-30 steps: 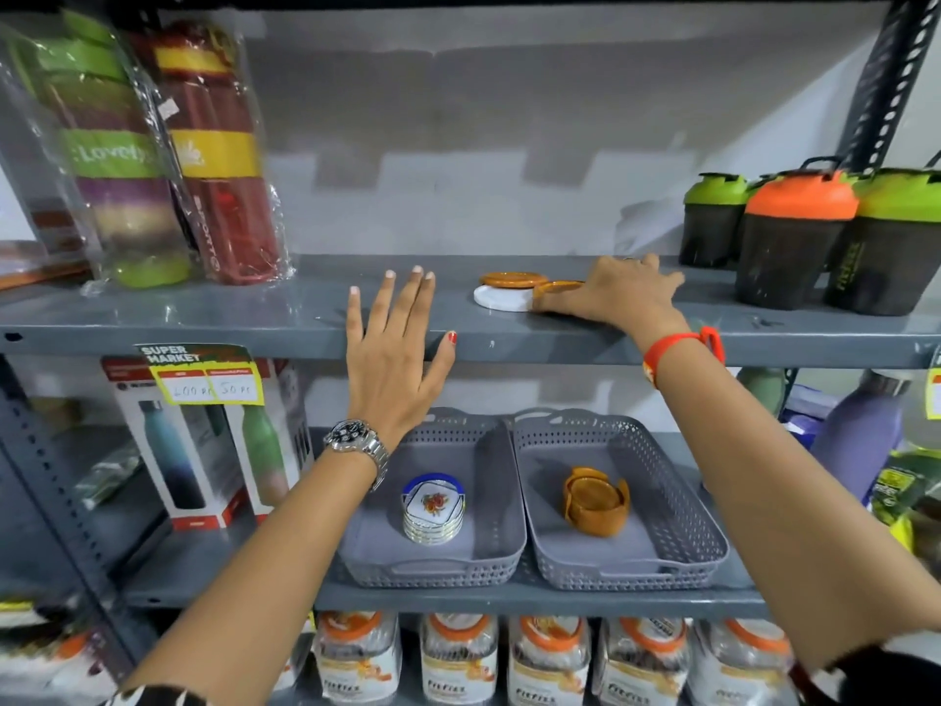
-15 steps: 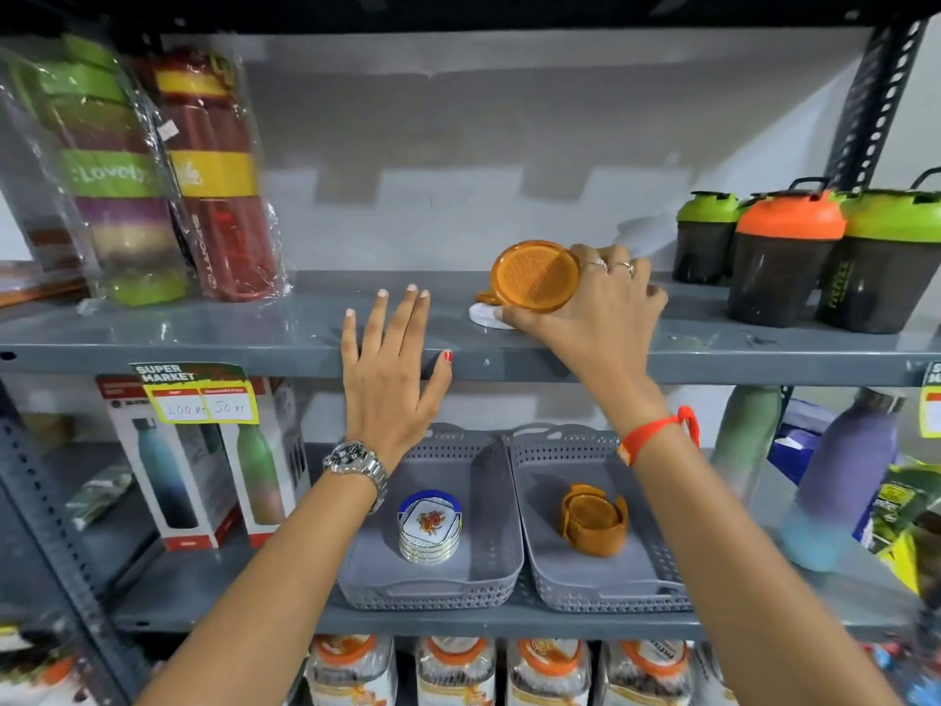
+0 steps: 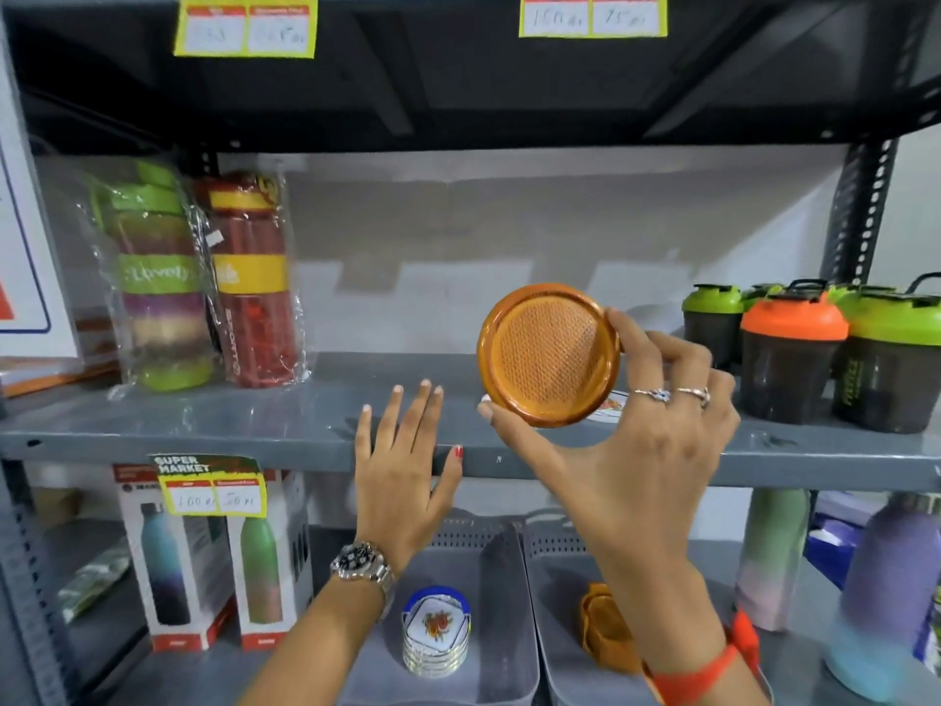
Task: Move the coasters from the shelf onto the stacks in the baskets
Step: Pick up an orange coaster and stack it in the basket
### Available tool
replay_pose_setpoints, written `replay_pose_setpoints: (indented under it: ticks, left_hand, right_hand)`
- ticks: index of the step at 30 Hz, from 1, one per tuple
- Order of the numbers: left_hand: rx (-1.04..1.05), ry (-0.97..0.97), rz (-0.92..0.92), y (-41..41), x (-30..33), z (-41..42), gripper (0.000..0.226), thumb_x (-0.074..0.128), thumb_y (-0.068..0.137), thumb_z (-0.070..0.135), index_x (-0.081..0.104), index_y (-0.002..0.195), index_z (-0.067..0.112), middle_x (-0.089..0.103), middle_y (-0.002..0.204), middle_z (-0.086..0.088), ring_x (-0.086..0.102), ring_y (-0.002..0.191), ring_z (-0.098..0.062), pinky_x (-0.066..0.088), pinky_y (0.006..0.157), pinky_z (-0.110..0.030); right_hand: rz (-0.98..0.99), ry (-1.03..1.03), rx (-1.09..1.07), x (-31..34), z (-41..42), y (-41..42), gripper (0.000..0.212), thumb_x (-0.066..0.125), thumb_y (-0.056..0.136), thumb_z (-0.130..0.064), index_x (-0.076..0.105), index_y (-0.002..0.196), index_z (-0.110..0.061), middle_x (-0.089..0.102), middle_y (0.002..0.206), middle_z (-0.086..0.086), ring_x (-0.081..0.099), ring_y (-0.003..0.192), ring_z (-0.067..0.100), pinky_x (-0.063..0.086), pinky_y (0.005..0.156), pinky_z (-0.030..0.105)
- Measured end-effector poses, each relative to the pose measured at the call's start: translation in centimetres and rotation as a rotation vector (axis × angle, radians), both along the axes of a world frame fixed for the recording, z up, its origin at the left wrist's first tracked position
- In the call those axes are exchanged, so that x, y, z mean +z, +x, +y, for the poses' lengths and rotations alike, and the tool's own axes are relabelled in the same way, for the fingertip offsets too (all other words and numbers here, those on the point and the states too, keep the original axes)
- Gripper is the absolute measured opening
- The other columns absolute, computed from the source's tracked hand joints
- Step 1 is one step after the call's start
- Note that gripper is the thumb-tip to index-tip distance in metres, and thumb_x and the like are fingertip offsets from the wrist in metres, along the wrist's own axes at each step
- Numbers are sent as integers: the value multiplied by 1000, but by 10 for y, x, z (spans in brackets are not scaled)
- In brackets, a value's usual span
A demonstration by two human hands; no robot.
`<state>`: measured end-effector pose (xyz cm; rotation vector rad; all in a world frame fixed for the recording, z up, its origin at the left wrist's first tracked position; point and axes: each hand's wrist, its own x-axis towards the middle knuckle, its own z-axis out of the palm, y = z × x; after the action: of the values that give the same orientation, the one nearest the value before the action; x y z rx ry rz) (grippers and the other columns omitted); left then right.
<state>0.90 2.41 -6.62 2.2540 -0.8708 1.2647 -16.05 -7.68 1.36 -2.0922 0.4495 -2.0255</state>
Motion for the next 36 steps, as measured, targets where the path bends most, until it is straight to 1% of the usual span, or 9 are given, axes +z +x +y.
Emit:
replay_pose_setpoints:
  ticks: [6, 11, 15, 20, 24, 27, 31, 34, 36]
  left_hand:
    - [2, -4, -2, 0, 0, 0, 57, 28, 92, 46, 40, 139, 15, 37, 148, -2, 29, 138, -23, 13, 113, -48]
    - [8, -18, -29, 1, 0, -1, 59, 30, 91, 45, 37, 142, 17, 35, 149, -1, 30, 138, -24, 10, 114, -47]
    - [-3, -25, -56, 1, 1, -2, 60, 29, 93, 46, 36, 143, 14, 34, 150, -4, 28, 139, -25, 7, 115, -45]
    - [33, -27, -99, 2, -1, -3, 59, 33, 93, 42, 35, 143, 11, 36, 149, -4, 28, 139, -25, 9, 115, -47]
    - [39, -19, -115, 4, -4, -3, 57, 32, 95, 41, 34, 144, 12, 35, 149, -3, 28, 139, -25, 8, 115, -47]
    - [38, -19, -144, 6, -5, -2, 56, 30, 96, 41, 33, 144, 13, 34, 150, -2, 27, 140, -24, 7, 115, -46]
    - [43, -32, -198, 9, -7, -4, 56, 29, 96, 42, 35, 144, 13, 36, 149, -2, 28, 139, -23, 10, 115, -46]
    - [45, -66, -212, 11, -9, -7, 57, 28, 95, 43, 36, 143, 13, 38, 148, -3, 30, 138, -22, 11, 114, -45]
    - [51, -78, -222, 13, -10, -8, 58, 26, 95, 43, 37, 143, 13, 40, 147, -3, 32, 138, -22, 12, 114, -44]
  right_hand:
    - [32, 29, 61, 6, 6, -11, 94, 54, 55, -84, 59, 122, -17, 56, 111, 9, 47, 106, 26, 40, 89, 45]
    - [226, 189, 242, -7, -7, -15, 92, 56, 44, -84, 55, 120, -31, 42, 105, -10, 38, 105, 12, 42, 90, 36]
    - [344, 253, 363, -39, -19, -22, 87, 60, 42, -80, 54, 117, -35, 45, 108, -9, 41, 107, 12, 38, 86, 26]
    - [460, 280, 435, -102, -38, -23, 87, 68, 42, -75, 56, 117, -34, 46, 103, -4, 49, 105, 16, 46, 85, 30]
    - [694, 423, 312, -155, -70, -3, 91, 63, 39, -79, 58, 116, -31, 43, 105, -3, 48, 109, 22, 49, 84, 34]
    - [865, 515, 176, -190, -101, 19, 88, 60, 40, -82, 61, 109, -27, 53, 107, 5, 49, 111, 29, 49, 82, 39]
    - [971, 675, 18, -219, -141, 48, 92, 65, 46, -79, 63, 113, -16, 56, 123, 16, 44, 120, 37, 47, 95, 45]
    - [1091, 751, -73, -238, -162, 68, 93, 69, 49, -76, 63, 115, -10, 54, 130, 16, 47, 121, 39, 46, 97, 50]
    - [1166, 767, -102, -249, -172, 77, 91, 69, 53, -74, 62, 117, -10, 51, 135, 17, 42, 126, 38, 40, 102, 51]
